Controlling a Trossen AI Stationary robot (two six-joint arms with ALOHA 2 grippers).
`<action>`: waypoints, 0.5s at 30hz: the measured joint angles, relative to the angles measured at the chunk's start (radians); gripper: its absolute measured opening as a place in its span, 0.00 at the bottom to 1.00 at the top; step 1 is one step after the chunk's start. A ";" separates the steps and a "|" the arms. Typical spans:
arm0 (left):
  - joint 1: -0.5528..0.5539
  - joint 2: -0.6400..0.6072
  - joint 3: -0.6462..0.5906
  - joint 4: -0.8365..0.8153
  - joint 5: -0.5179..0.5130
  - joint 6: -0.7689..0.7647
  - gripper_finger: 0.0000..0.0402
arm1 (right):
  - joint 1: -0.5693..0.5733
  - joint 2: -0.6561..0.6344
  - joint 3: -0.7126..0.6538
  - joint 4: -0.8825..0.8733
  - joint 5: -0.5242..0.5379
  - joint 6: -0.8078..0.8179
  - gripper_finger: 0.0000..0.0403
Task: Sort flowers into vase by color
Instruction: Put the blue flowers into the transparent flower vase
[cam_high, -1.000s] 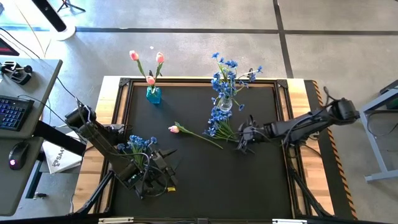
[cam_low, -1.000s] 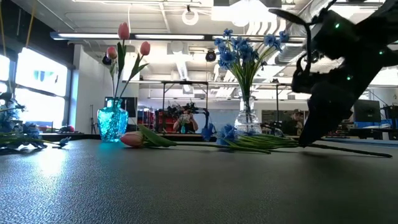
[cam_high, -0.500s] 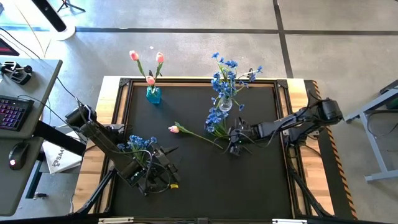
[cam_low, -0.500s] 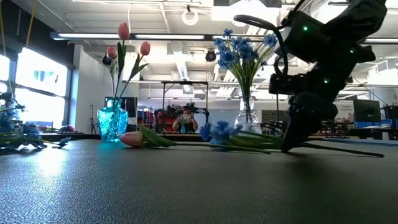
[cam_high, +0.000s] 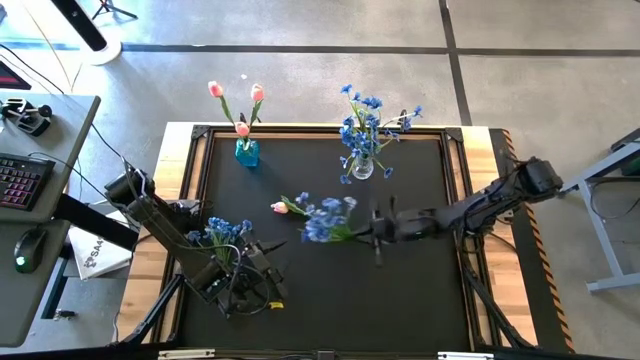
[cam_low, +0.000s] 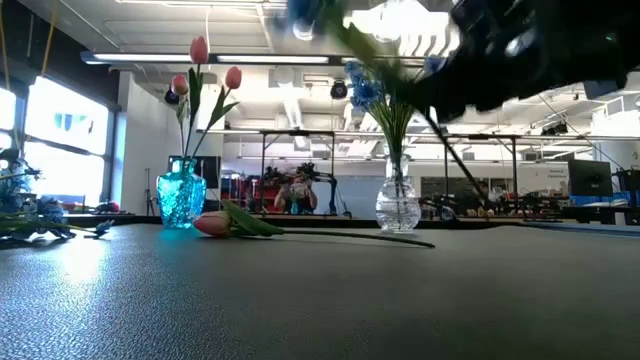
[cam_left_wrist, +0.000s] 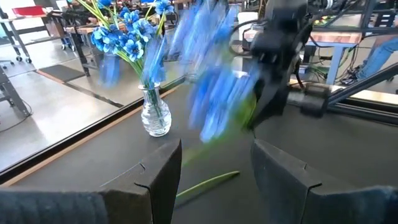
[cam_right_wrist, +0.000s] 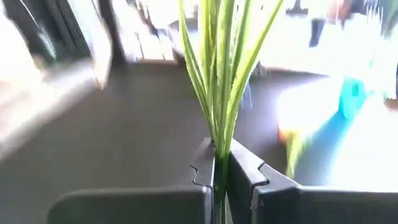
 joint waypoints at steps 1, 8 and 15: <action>0.000 0.000 0.000 -0.001 0.000 0.000 0.45 | 0.001 0.005 -0.032 0.134 -0.019 -0.018 0.02; 0.057 0.006 0.000 0.013 0.083 0.045 0.45 | 0.018 0.005 -0.138 0.711 -0.176 -0.051 0.01; 0.210 0.162 0.000 0.469 0.309 0.520 0.45 | 0.069 0.005 -0.067 0.732 -0.261 -0.116 0.01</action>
